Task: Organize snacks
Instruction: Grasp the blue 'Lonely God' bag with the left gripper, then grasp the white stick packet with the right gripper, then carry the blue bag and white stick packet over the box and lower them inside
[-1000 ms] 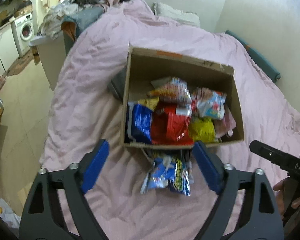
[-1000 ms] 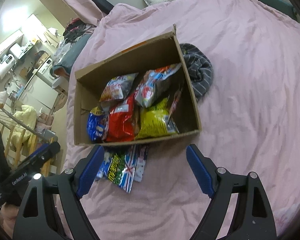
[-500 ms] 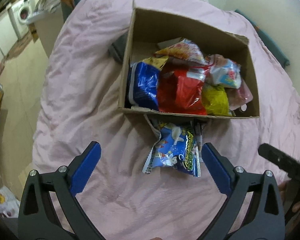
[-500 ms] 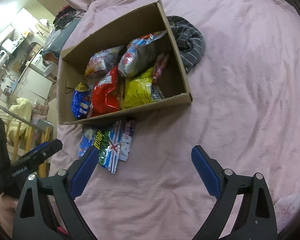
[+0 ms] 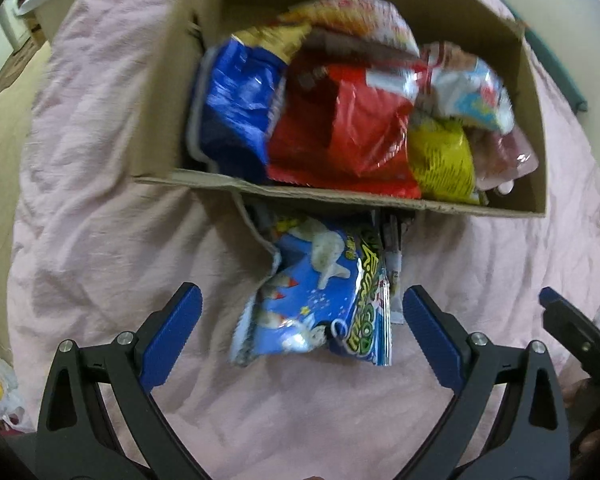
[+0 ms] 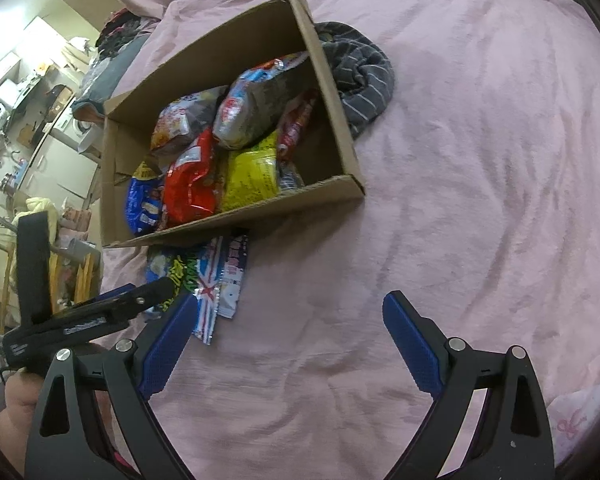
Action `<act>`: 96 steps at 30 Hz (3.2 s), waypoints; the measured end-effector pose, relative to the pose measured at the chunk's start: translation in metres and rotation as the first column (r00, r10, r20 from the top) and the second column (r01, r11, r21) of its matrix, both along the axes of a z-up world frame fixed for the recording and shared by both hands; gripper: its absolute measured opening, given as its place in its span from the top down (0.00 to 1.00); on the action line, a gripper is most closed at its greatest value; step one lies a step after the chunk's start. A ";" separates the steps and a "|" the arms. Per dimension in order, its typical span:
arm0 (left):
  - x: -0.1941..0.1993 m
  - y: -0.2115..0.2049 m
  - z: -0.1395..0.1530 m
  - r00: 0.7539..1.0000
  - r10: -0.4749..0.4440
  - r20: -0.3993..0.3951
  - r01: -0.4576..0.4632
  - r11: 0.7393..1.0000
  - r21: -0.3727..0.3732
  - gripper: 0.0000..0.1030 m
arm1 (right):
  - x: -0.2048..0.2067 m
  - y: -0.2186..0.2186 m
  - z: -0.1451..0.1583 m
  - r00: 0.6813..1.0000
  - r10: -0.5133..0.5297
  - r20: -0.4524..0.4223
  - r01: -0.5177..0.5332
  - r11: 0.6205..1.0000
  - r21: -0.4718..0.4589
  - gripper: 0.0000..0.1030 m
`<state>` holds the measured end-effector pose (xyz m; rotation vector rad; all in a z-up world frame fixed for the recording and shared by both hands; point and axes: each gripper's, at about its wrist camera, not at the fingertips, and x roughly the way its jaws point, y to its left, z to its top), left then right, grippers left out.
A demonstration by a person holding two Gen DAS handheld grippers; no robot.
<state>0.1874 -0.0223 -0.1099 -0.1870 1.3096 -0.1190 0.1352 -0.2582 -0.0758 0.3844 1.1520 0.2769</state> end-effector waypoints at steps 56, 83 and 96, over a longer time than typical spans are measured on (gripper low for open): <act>-0.040 0.078 0.035 0.992 0.110 0.057 -0.114 0.991 0.075 0.65 | 0.046 0.114 -0.074 0.970 0.204 -0.129 -0.233 0.932 -0.276 0.82; -0.086 0.068 0.039 0.992 0.113 0.049 -0.116 0.991 0.064 0.67 | -0.006 0.030 -0.012 0.975 0.216 -0.059 -0.216 0.976 -0.004 0.82; -0.101 0.065 0.124 0.952 0.069 0.299 -0.090 0.994 0.055 0.67 | 0.002 0.034 0.050 0.973 0.199 0.118 -0.201 0.980 0.004 0.82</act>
